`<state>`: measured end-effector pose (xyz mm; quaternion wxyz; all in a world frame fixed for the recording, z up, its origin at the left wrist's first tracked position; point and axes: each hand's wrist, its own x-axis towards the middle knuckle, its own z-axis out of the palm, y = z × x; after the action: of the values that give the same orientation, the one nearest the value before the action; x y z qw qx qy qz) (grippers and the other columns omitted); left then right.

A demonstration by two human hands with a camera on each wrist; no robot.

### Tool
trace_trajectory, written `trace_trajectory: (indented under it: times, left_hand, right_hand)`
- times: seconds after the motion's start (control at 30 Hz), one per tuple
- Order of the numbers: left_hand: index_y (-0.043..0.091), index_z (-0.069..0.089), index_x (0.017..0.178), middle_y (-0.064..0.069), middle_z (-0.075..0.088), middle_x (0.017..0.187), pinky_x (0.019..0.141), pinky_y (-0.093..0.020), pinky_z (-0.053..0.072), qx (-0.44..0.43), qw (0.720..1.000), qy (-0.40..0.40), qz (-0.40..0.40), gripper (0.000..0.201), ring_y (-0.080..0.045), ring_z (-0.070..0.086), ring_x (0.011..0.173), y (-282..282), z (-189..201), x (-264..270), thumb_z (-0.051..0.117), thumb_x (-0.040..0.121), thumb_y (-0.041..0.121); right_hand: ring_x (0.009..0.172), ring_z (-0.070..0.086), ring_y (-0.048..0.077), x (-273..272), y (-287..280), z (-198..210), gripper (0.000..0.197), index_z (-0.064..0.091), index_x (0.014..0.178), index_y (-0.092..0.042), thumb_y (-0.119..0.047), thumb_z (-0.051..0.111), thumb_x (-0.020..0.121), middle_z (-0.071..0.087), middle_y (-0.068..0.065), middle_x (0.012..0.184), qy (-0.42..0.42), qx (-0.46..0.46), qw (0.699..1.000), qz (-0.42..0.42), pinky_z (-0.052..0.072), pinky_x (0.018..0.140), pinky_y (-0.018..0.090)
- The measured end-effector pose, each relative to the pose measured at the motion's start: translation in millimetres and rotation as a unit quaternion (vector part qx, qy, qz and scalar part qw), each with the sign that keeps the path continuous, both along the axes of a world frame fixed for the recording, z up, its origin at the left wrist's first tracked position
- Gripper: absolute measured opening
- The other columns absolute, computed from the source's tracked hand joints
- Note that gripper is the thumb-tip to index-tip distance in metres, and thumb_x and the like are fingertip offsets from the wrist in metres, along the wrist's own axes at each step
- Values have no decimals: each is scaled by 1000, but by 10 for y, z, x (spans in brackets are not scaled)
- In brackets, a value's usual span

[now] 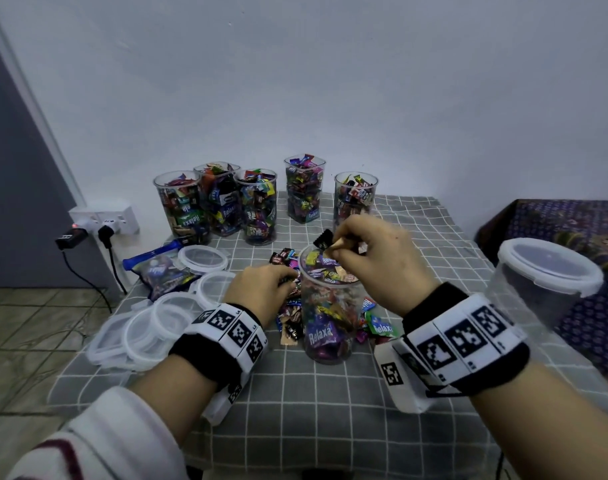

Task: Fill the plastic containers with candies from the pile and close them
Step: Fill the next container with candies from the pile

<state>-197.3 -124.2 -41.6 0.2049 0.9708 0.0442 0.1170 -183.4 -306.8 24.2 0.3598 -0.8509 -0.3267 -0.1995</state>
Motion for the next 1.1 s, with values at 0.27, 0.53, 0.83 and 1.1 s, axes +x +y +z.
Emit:
trace_trajectory:
  times: [0.27, 0.53, 0.83, 1.1]
  left_hand:
    - [34, 65, 116, 0, 69, 108, 83, -31, 48, -4, 1000, -10, -4, 26, -21, 60, 102, -12, 27, -29, 56, 91, 34]
    - [30, 66, 114, 3, 70, 108, 81, -28, 47, -43, 998, -45, -11, 25, -18, 62, 101, 28, 112, -137, 58, 91, 34]
    - [23, 71, 106, 4, 69, 84, 74, -25, 51, -178, 959, -220, -5, 20, -10, 61, 74, 27, 683, -192, 64, 87, 24]
    - [24, 72, 102, 9, 70, 90, 81, -34, 55, -189, 956, -195, -110, 18, -10, 65, 82, -357, 884, -155, 66, 86, 24]
  right_hand:
    - [82, 56, 13, -61, 0, -32, 12, 65, 92, -14, -17, 68, 81, 64, -3, 97, -34, -51, 998, -1, 46, 76, 32]
    - [119, 32, -2, -190, -137, -168, 93, 29, 143, -22, -53, 72, 68, 36, -15, 130, 154, 39, 987, 4, 27, 97, 14]
    - [100, 59, -8, -115, -126, -432, 75, 38, 121, -28, -8, 83, 65, 55, -12, 114, 317, 175, 925, 116, 48, 88, 14]
    - [97, 61, -7, -79, -146, -500, 65, 42, 108, -32, 2, 79, 66, 59, -10, 106, 303, 206, 919, 144, 48, 85, 14]
